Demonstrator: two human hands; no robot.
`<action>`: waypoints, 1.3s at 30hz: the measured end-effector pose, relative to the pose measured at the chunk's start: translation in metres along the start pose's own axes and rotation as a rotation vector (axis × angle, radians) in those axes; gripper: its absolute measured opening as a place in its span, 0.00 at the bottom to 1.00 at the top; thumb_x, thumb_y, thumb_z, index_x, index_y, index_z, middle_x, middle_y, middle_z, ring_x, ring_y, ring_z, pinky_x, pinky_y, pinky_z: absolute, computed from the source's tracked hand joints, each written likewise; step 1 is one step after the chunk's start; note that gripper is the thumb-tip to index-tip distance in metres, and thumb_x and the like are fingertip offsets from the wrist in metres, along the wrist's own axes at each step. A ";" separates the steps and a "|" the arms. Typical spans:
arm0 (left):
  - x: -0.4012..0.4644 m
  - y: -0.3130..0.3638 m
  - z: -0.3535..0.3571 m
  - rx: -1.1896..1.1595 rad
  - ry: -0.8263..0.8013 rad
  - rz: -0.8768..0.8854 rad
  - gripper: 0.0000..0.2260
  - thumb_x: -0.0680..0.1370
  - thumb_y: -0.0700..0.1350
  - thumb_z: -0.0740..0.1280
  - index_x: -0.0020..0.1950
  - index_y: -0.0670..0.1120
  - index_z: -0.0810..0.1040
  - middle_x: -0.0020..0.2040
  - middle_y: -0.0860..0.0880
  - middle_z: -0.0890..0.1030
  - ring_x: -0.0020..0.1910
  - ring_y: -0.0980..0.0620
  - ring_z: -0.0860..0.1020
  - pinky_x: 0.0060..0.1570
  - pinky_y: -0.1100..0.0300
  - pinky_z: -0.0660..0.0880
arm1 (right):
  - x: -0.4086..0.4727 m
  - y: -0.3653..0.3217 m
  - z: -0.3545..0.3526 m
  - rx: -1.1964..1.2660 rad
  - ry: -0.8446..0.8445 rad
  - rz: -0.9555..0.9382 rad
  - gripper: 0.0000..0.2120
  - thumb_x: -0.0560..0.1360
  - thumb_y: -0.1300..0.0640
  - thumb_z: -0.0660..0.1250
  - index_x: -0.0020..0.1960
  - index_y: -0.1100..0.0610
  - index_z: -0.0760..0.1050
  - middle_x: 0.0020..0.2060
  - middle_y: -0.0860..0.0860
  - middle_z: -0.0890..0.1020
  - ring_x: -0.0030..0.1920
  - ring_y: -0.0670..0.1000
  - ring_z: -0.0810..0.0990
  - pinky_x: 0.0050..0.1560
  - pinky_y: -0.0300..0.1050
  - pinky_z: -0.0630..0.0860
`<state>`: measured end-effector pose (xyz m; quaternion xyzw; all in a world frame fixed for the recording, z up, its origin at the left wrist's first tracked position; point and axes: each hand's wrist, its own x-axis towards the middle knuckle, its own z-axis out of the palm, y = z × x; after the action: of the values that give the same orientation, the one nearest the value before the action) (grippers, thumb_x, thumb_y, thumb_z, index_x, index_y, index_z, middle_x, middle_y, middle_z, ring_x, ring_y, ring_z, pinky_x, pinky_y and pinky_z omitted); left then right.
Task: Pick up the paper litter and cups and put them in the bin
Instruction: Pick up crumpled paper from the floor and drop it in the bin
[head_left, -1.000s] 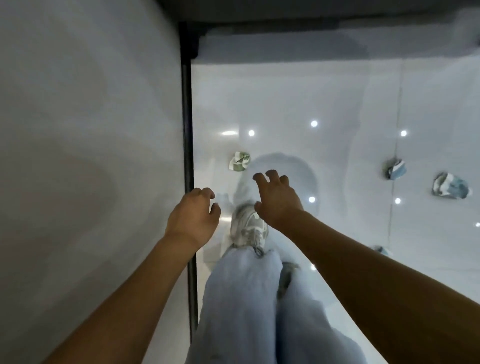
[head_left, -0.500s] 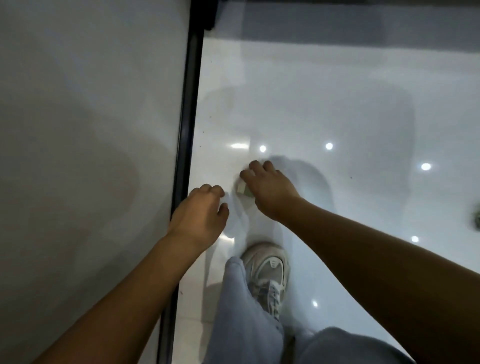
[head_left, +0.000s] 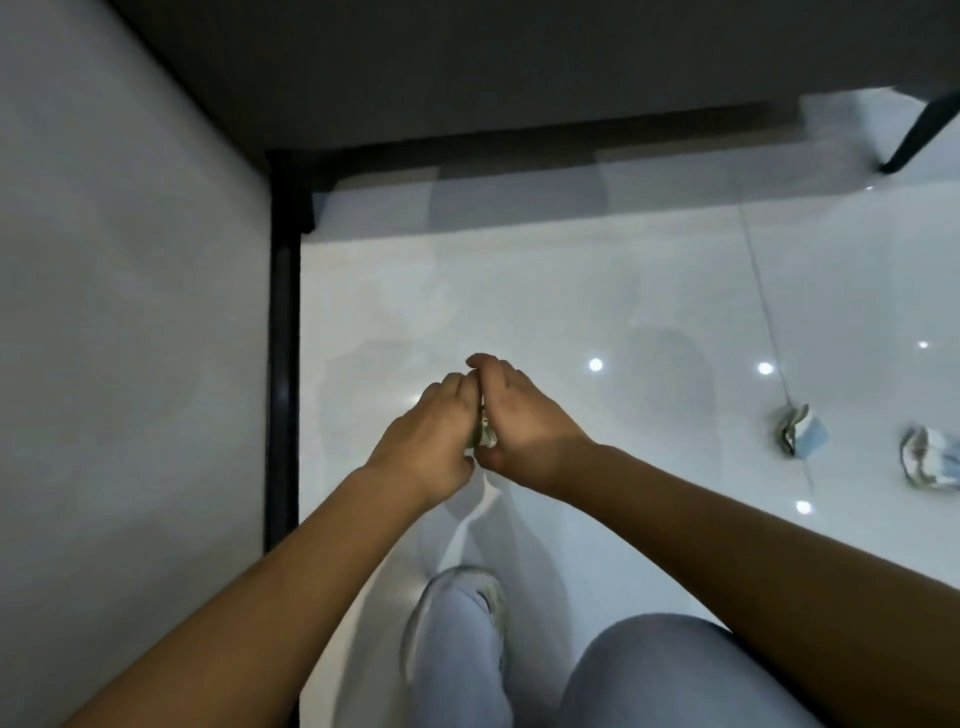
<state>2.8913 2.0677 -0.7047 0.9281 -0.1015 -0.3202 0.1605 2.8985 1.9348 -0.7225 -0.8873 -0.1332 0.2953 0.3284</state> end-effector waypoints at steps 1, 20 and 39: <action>0.006 0.010 0.001 0.007 0.007 0.036 0.22 0.71 0.36 0.67 0.63 0.45 0.65 0.55 0.49 0.70 0.55 0.50 0.71 0.47 0.53 0.76 | -0.006 0.005 -0.007 0.018 0.024 0.019 0.41 0.70 0.62 0.71 0.75 0.57 0.52 0.67 0.54 0.66 0.66 0.53 0.67 0.60 0.51 0.73; 0.082 0.133 0.023 0.435 -0.104 0.393 0.20 0.72 0.42 0.67 0.63 0.47 0.67 0.57 0.49 0.69 0.54 0.49 0.71 0.45 0.52 0.76 | -0.133 0.205 -0.061 -0.086 0.499 0.665 0.30 0.69 0.65 0.67 0.68 0.58 0.62 0.60 0.58 0.69 0.59 0.58 0.68 0.52 0.51 0.75; 0.099 0.140 0.053 0.384 -0.214 0.347 0.19 0.71 0.42 0.68 0.60 0.46 0.69 0.56 0.48 0.70 0.53 0.48 0.72 0.51 0.49 0.75 | -0.133 0.288 -0.035 -0.063 0.425 0.666 0.28 0.72 0.69 0.59 0.70 0.54 0.63 0.68 0.53 0.65 0.66 0.60 0.61 0.54 0.52 0.75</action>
<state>2.9228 1.8964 -0.7489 0.8712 -0.3342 -0.3589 0.0225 2.8265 1.6444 -0.8335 -0.9328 0.2241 0.1912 0.2076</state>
